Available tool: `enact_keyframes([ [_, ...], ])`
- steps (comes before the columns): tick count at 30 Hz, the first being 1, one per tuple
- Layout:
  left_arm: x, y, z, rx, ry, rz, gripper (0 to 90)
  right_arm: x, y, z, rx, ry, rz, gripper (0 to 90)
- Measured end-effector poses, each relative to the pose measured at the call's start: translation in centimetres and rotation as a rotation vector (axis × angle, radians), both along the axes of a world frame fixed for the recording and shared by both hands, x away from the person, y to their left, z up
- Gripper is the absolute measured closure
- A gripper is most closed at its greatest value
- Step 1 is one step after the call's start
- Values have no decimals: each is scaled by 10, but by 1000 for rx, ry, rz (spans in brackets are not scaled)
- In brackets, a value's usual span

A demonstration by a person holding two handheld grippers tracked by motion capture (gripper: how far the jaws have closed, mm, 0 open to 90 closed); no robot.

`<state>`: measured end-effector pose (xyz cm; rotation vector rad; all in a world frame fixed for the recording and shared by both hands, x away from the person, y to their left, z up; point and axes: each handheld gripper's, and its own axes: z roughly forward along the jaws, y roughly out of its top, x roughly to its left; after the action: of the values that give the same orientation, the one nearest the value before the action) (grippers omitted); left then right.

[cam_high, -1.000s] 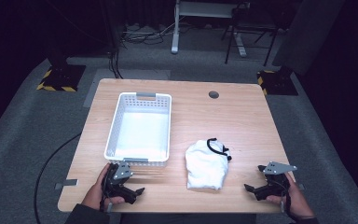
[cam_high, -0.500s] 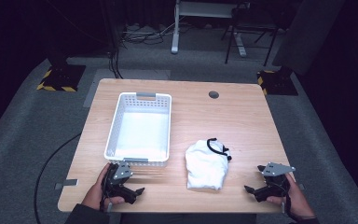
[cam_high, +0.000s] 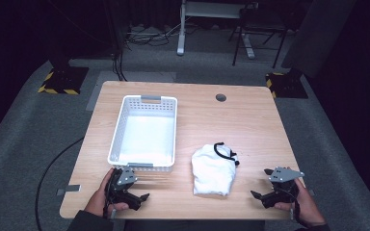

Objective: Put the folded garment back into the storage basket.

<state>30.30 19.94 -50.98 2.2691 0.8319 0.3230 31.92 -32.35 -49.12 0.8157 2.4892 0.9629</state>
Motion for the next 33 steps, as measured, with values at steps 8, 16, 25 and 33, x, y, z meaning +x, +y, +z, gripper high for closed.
enact_keyframes([
  [8, 0, 0, 0, 0, 0, 0, 2, 0, 3, 2, -5, -5, 12, 27],
  [16, 0, 0, 0, 0, 0, 0, 2, 1, 7, 5, -12, -20, 23, 27],
  [25, 0, 0, 0, 0, 0, 0, 2, 2, 15, 13, -21, -49, 57, 30],
  [33, 0, 0, 0, 0, 0, 0, 2, 4, 21, 16, -31, -60, 71, 31],
])
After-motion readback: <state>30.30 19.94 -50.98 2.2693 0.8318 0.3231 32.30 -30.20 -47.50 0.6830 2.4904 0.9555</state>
